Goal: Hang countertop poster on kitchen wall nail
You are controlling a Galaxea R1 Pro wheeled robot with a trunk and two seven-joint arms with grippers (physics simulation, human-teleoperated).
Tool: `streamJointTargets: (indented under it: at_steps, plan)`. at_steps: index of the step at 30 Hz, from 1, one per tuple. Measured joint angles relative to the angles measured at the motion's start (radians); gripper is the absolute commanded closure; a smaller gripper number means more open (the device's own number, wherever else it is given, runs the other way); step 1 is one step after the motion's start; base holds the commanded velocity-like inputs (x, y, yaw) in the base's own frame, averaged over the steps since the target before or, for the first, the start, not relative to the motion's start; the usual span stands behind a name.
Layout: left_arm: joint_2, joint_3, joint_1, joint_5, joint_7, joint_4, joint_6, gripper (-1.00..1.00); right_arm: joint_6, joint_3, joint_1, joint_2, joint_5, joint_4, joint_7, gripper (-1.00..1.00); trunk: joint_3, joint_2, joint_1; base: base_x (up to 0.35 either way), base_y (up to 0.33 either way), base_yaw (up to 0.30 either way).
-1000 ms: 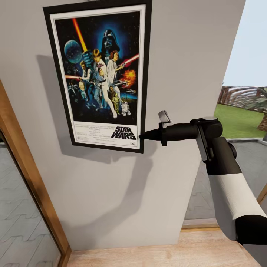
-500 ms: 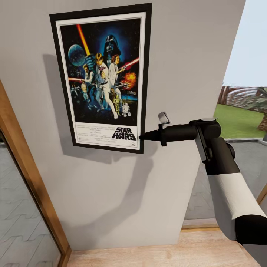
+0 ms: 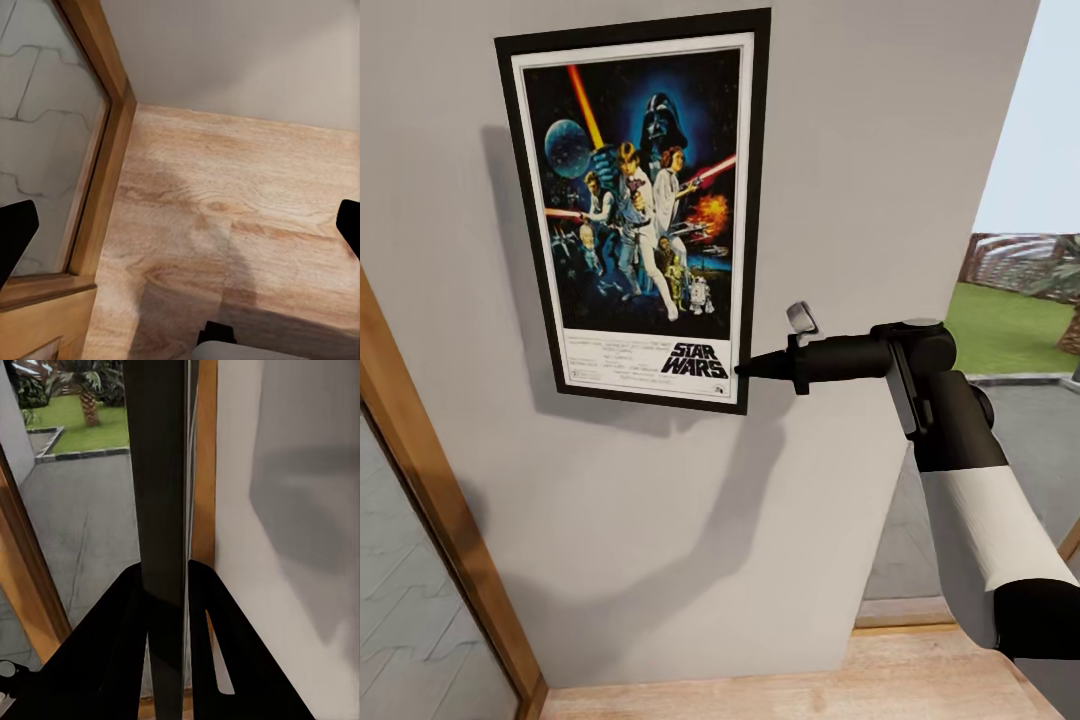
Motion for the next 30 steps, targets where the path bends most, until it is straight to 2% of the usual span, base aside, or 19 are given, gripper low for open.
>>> streamJointTargets:
  at_steps: [16, 30]
  plan:
    - [0.000, 0.000, 0.000, 0.000, 0.000, -0.001, 0.000, -1.00, 0.000, 0.000, 0.000, 0.000, 0.000, -0.002, 0.000, 1.00, 0.000, 0.000, 0.000, 0.007, 0.000, 0.000]
    - [0.000, 0.001, 0.000, 0.000, 0.000, -0.002, 0.000, -1.00, 0.000, -0.001, 0.000, 0.000, 0.000, -0.003, 0.000, 1.00, 0.000, 0.000, 0.000, 0.186, 0.000, 0.000]
